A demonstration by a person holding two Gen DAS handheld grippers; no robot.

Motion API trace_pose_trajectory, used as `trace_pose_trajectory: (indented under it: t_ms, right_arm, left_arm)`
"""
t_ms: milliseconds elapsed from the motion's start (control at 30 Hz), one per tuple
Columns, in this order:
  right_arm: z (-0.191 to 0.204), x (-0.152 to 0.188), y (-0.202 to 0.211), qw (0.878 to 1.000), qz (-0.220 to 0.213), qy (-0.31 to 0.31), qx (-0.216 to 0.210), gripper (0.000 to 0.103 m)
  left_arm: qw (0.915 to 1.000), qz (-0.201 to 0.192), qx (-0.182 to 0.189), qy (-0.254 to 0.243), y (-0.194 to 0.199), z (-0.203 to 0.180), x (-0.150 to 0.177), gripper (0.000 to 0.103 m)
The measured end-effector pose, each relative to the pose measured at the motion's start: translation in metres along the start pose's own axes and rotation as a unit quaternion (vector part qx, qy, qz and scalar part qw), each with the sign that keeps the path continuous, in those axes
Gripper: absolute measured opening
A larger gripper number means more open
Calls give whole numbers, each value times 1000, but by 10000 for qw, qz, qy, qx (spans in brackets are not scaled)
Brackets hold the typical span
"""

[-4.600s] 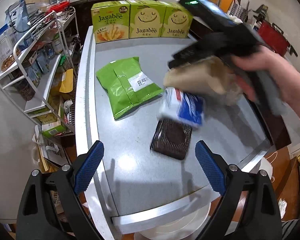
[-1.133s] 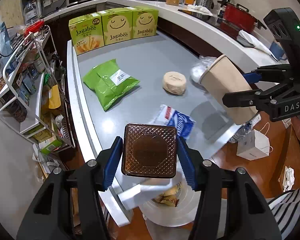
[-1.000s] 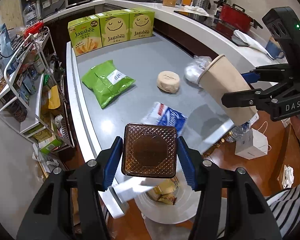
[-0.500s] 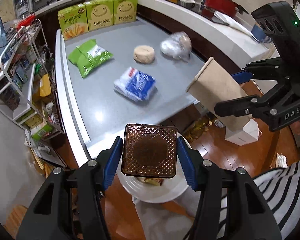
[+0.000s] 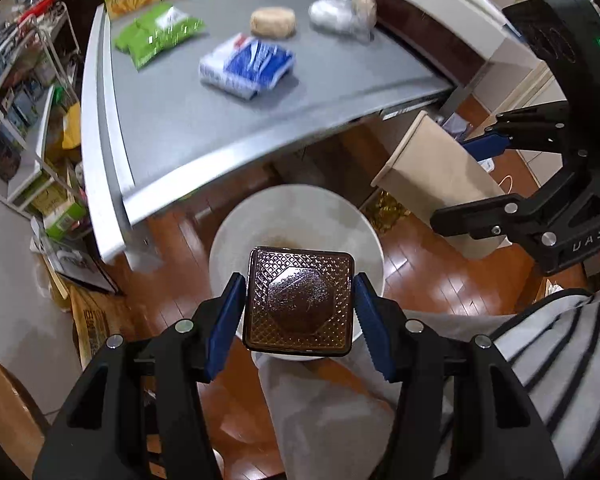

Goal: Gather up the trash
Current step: 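Carry the cup and dark tray over the white bin with both grippers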

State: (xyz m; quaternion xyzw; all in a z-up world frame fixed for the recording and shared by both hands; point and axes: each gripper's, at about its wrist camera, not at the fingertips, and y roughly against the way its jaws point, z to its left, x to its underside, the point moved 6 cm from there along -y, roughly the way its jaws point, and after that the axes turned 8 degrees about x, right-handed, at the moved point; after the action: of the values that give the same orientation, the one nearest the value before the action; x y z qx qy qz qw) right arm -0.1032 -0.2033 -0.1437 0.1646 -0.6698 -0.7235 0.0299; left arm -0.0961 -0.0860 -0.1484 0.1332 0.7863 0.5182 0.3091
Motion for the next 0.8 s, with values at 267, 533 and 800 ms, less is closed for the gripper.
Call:
trace_pose_trajectory:
  t_ms: [267,533,800]
  right_arm:
    - [0,7,-44,9991,255,-317,93,69]
    - [-3,8,-76,9970,476,-599,145,69]
    - [-8,7,-85,9956,498,-733,289,69]
  left_arm:
    - [9993,233,-46,288,-32,17,8,56]
    - [9986,366,-125,373,-51,23,9,56]
    - [9982,392,-207,409,-59,26,6,56]
